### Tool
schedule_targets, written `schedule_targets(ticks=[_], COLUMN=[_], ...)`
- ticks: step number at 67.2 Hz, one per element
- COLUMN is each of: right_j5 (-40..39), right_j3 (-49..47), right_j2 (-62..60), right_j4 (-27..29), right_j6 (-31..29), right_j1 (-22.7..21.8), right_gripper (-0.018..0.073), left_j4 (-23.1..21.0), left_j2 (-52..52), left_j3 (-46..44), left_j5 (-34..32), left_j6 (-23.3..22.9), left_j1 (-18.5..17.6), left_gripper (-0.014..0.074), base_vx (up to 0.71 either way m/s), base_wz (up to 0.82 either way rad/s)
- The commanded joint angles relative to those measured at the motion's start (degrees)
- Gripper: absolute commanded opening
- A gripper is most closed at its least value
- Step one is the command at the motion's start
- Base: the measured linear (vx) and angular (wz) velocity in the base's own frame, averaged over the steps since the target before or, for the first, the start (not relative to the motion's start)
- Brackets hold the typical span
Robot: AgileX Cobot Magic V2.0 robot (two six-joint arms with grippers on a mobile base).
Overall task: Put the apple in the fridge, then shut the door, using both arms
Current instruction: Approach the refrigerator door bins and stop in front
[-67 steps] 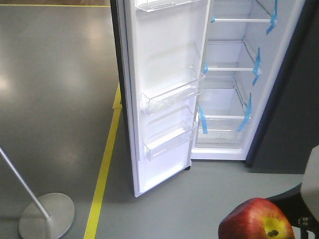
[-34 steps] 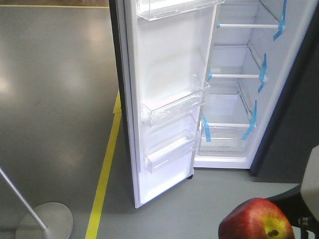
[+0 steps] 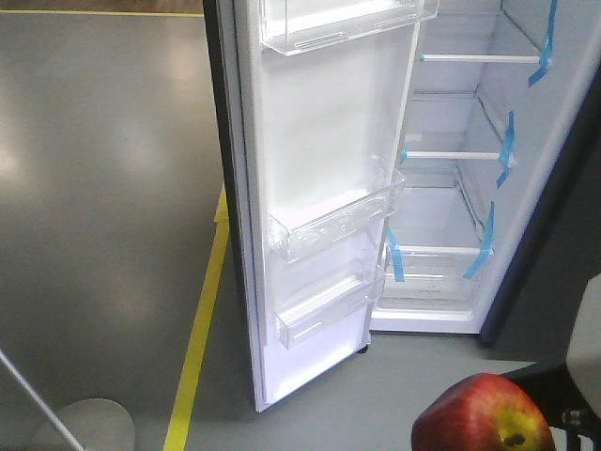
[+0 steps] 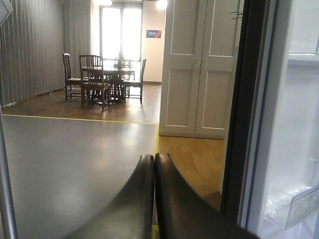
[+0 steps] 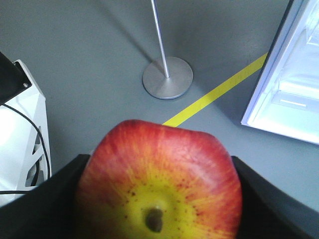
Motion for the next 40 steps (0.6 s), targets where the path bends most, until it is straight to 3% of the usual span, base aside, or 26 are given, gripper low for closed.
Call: schedule_targets(ticks=[1, 40], right_j5=[-3.45, -3.45], right_j3=[-1.58, -1.58], right_j2=[-0.28, -0.28], right_j4=[0.53, 0.53], right_j6=[-0.49, -0.49], right_j1=[0.04, 0.04], right_gripper=[0.0115, 0.0115], left_j4=[-0.08, -0.08], left_j2=[-0.83, -0.83], left_j3=[-0.85, -0.85], left_j5=[-3.95, -3.95], left_j6=[-0.66, -0.66], left_j1=[0.0, 0.0], left_gripper=[-0.0006, -0.0006], base_vx=[0.1, 0.1], base_wz=[0.02, 0.0])
